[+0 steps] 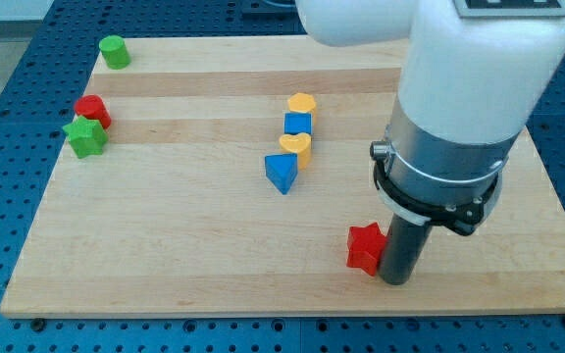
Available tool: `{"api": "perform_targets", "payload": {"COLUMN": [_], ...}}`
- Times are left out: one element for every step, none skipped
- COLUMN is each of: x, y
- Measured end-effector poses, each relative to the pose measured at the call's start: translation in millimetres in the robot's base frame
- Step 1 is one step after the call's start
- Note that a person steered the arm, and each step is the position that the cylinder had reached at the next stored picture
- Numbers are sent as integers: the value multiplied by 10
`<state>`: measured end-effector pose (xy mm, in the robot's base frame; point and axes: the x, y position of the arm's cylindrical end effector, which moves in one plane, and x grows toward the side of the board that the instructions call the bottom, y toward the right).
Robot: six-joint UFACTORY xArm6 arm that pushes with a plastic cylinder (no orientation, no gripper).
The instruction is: Slide the red star vertical to the bottom of the blue triangle
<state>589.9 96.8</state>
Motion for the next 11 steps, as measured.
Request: {"api": "perform_targets", "payload": {"x": [-15,-32,-32,-32,-68,-294,-354,-360,-360,-360,-360], "y": [-22,97,222,222,218,-103,-50,-1,-503,-870,-874]}}
